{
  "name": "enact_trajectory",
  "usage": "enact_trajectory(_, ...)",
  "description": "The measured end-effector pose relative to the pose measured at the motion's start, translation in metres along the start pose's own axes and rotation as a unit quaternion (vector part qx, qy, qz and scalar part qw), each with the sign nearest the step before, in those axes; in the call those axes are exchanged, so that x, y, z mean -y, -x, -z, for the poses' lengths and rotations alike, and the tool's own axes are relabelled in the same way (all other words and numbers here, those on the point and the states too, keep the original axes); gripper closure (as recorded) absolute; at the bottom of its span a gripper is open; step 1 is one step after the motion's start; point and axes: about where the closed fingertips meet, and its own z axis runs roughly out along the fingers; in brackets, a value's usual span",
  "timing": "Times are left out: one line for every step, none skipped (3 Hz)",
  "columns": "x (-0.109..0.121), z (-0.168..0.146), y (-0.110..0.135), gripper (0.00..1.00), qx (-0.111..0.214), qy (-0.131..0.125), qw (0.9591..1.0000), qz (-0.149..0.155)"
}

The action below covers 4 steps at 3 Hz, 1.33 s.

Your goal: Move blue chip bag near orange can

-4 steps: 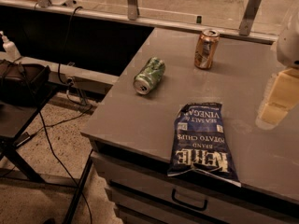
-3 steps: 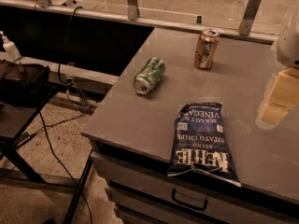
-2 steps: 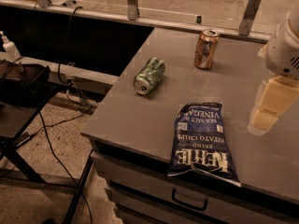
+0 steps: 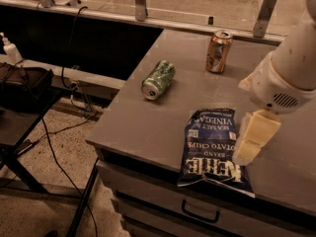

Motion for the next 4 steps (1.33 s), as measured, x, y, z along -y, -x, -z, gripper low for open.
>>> enact_trajectory(-0.007, -0.025, 0.009, 0.0, 0.018, 0.026, 0.9995, -0.001)
enact_trajectory(-0.015, -0.043, 0.01, 0.17, 0.023, 0.043, 0.9988, -0.008)
enact_trajectory(-0.024, -0.055, 0.012, 0.4, 0.026, 0.063, 0.9976, -0.012)
enact_trajectory(-0.028, -0.058, 0.014, 0.64, 0.026, 0.071, 0.9971, -0.012)
